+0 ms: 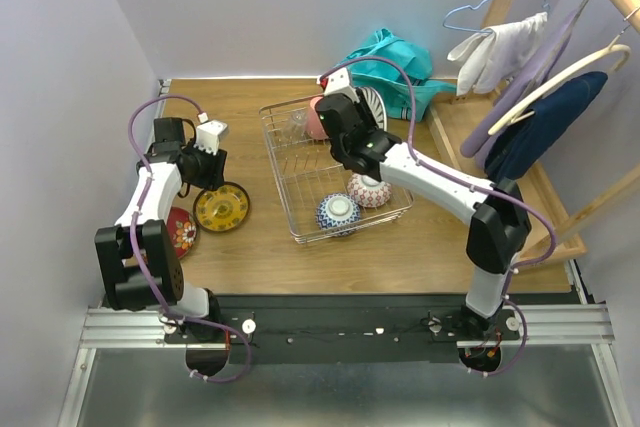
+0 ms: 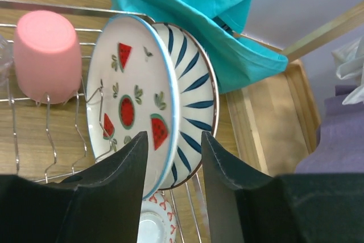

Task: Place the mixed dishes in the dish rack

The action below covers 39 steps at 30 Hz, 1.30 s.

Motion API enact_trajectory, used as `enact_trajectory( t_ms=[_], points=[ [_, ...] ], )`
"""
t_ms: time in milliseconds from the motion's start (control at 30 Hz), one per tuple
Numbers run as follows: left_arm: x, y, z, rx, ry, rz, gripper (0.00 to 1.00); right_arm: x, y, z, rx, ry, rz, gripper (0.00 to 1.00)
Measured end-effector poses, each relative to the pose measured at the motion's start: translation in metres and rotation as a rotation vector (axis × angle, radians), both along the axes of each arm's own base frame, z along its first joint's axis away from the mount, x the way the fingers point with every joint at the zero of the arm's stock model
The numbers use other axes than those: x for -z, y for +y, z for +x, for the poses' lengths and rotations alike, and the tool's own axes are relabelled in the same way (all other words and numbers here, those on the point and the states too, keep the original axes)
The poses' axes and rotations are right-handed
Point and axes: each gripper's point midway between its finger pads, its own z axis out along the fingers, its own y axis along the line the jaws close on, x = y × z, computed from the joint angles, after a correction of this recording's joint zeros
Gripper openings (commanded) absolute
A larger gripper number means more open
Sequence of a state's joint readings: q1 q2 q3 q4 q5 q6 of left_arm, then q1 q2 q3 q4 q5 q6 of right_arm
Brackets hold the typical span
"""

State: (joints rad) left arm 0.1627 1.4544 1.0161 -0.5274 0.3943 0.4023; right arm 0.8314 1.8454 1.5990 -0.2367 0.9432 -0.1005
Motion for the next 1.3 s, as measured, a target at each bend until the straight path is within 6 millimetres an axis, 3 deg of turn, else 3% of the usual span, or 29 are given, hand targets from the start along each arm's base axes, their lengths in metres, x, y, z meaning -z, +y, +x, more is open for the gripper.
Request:
enact_trajectory(
  t_ms=[100, 200, 400, 567, 867, 1000, 1033, 1300],
  points=[
    [0.001, 0.005, 0.001, 0.068, -0.004, 0.050, 0.60, -0.013, 0.003, -0.004, -0.042, -0.001, 0.036, 0.67],
    [0.006, 0.013, -0.002, 0.117, 0.023, 0.082, 0.63, -0.025, 0.014, -0.012, -0.155, 0.028, 0.076, 0.67],
    [0.021, 0.035, 0.002, 0.192, 0.133, 0.090, 0.62, -0.034, 0.047, -0.041, -0.458, 0.135, 0.124, 0.81],
    [0.040, 0.043, 0.002, 0.220, 0.207, 0.075, 0.59, -0.038, 0.062, -0.063, -0.604, 0.196, 0.166, 0.81],
    [0.075, 0.044, 0.002, 0.270, 0.320, 0.036, 0.38, -0.027, 0.071, -0.078, -0.689, 0.259, 0.177, 0.81],
    [0.077, 0.045, 0.004, 0.277, 0.330, 0.033, 0.06, -0.020, 0.072, -0.080, -0.698, 0.275, 0.174, 0.80],
    [0.076, 0.045, 0.004, 0.278, 0.333, 0.033, 0.02, -0.018, 0.072, -0.081, -0.703, 0.281, 0.172, 0.80],
    [0.056, 0.036, -0.007, 0.310, 0.342, -0.007, 0.00, -0.013, 0.081, -0.088, -0.786, 0.305, 0.154, 0.80]
  ],
)
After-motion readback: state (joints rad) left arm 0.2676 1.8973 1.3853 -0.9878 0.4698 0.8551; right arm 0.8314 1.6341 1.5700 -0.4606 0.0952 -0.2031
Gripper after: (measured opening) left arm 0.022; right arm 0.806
